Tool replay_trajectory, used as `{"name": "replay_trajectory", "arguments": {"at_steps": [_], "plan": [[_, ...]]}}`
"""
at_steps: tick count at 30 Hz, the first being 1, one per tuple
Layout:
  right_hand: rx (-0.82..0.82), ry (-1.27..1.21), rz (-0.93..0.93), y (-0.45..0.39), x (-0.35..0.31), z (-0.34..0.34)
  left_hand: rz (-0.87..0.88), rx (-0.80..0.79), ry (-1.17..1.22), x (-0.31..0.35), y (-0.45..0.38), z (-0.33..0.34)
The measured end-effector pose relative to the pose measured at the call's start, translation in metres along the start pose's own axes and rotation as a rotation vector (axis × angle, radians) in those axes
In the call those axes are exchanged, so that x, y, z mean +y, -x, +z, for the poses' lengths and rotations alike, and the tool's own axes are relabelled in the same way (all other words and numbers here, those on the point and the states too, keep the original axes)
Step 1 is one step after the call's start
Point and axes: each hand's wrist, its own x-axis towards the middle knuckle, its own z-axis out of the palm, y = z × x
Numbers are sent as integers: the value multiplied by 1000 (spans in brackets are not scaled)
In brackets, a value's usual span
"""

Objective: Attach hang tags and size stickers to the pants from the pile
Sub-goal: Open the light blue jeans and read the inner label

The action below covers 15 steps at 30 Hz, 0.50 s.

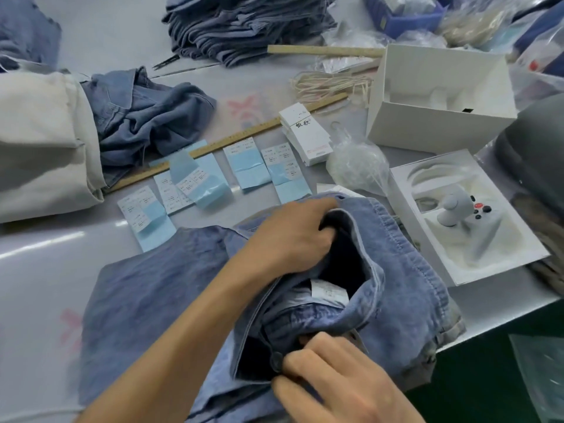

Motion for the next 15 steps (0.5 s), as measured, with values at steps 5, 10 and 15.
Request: {"name": "replay_trajectory", "arguments": {"at_steps": [5, 10, 15], "plan": [[-46, 77, -2, 9, 5, 9, -73, -80, 409, -10, 0, 4], [-77, 73, 42, 19, 7, 7, -110, -58, 540, -17, 2, 4], [8, 113, 146, 12, -2, -2, -47, -14, 405, -18, 0, 13]]}}
